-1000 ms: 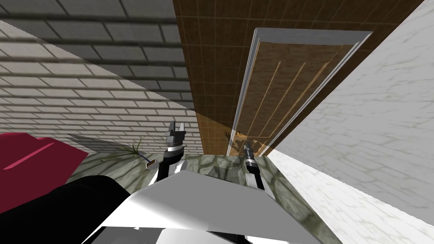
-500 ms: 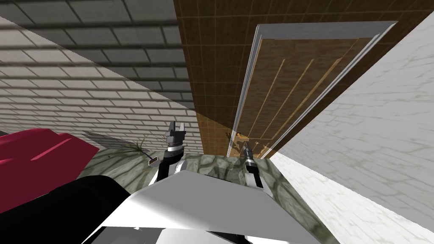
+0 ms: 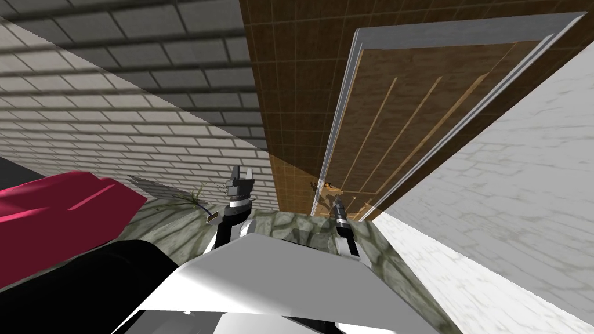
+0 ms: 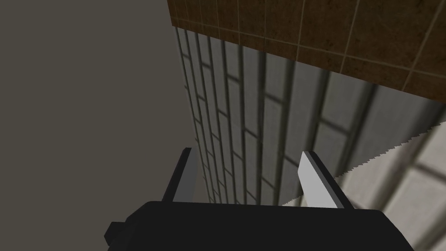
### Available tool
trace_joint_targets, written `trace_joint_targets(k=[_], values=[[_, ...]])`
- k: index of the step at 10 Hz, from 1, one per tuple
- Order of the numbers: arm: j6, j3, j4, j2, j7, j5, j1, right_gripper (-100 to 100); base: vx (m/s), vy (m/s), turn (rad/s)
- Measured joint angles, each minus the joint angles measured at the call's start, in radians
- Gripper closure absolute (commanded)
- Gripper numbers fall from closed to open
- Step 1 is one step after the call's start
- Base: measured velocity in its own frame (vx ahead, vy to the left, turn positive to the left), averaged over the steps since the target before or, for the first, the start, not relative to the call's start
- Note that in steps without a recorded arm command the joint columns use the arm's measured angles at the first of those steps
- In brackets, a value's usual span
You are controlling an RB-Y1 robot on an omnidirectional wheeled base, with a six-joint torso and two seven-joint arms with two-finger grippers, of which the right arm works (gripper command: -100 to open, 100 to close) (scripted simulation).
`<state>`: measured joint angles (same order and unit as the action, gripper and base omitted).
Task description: Pull the door open
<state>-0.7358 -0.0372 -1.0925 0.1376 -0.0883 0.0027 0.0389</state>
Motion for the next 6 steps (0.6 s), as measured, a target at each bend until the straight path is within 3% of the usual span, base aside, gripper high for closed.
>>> trace_joint_targets(k=[6], values=[[-0.044,-0.009,0.185,0.016,-0.024,-0.010,-0.074,-100,0.024,-0.057,0.075]])
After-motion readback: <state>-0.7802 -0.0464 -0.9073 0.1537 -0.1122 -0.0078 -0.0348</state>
